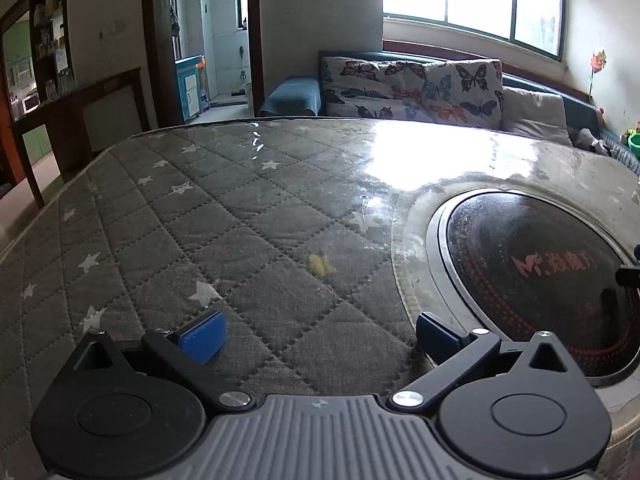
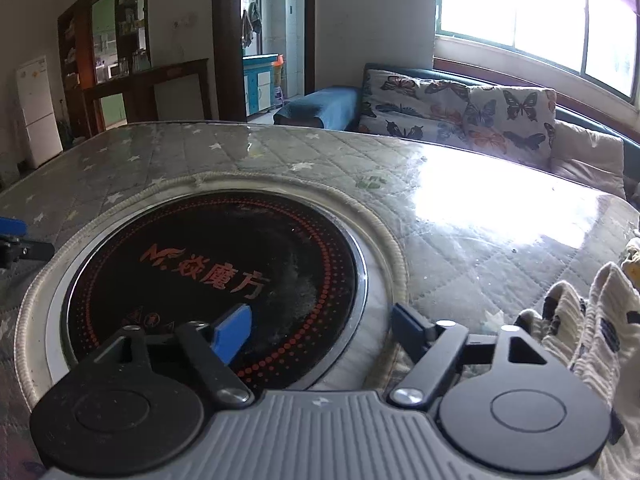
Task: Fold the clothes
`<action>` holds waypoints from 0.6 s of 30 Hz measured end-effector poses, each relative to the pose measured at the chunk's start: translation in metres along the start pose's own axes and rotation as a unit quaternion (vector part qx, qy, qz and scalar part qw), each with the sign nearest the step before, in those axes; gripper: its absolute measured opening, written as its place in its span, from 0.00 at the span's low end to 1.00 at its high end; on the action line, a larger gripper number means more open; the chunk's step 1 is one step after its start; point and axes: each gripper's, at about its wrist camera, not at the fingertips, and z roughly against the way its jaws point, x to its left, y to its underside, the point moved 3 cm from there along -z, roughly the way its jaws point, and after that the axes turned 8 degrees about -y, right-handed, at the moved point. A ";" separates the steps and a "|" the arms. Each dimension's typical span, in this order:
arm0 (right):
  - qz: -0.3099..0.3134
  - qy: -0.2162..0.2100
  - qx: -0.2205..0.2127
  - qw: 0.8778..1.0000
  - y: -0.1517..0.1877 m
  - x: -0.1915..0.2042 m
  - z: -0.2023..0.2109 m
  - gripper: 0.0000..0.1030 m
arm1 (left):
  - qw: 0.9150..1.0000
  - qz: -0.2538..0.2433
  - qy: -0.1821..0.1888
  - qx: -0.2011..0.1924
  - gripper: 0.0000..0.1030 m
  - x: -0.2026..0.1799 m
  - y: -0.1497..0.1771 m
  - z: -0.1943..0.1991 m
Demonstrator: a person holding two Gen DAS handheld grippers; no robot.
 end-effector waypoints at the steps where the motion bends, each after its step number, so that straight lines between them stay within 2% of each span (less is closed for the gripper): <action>1: 0.003 -0.001 0.002 1.000 0.000 0.001 0.000 0.81 | 1.000 0.000 -0.001 -0.001 1.00 0.000 0.000 0.000; 5: 0.012 0.000 0.009 1.000 0.000 0.006 -0.010 0.85 | 1.000 -0.002 0.000 -0.009 1.00 -0.002 0.004 -0.002; 11: 0.021 0.004 0.021 1.000 0.001 0.009 -0.015 0.99 | 1.000 -0.002 -0.001 -0.011 1.00 -0.003 0.006 -0.001; 18: 0.018 0.006 0.023 1.000 0.003 0.008 -0.015 1.00 | 1.000 -0.001 0.000 -0.012 1.00 0.000 0.007 -0.003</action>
